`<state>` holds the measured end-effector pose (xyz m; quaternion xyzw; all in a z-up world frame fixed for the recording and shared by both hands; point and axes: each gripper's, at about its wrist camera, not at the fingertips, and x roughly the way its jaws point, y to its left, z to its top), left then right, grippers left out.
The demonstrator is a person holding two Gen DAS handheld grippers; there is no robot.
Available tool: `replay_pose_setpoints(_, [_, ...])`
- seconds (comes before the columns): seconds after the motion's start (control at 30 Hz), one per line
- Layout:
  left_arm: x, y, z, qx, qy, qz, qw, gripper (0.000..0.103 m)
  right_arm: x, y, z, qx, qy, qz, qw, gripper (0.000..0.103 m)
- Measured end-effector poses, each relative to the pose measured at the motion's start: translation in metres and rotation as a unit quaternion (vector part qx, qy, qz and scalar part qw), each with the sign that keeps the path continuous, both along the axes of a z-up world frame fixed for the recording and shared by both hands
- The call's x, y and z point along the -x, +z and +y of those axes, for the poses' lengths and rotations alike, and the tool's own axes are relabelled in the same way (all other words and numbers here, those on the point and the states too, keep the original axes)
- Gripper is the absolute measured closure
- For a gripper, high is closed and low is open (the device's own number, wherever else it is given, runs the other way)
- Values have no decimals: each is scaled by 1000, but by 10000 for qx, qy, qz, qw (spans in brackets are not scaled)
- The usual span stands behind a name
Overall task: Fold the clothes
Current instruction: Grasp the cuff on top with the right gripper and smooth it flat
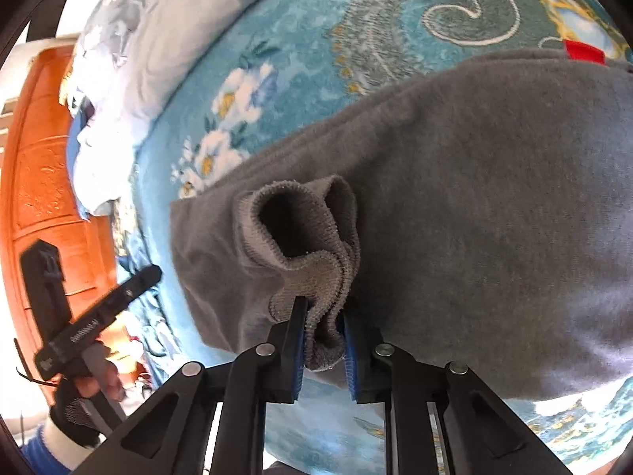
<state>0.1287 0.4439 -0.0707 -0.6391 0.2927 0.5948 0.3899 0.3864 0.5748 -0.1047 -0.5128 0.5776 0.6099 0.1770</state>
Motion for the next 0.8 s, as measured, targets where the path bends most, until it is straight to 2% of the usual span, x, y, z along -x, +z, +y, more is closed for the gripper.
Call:
replay_pose_setpoints(0.1, [7, 7, -3, -122, 129, -102, 9998, 29, -7, 8, 2, -149, 44, -151, 9998, 76])
replay_pose_setpoints(0.23, [11, 16, -3, -414, 219, -264, 9986, 29, -5, 37, 3, -761, 371, -290, 9960, 76])
replay_pose_setpoints(0.3, [9, 15, 0, -491, 184, -412, 9978, 29, 1, 55, 2, -1065, 524, -196, 9927, 76])
replay_pose_setpoints(0.37, [3, 12, 4, -511, 61, -551, 9971, 29, 13, 62, 0, -1124, 635, 11, 9916, 76])
replay_pose_setpoints(0.5, [-9, 8, 11, -541, -177, -767, 9954, 29, 44, 58, -6, -956, 870, 373, 9909, 76])
replay_pose_setpoints(0.8, [-5, -27, 16, -162, -155, -816, 9964, 29, 43, 23, 17, -859, 621, -280, 9940, 76])
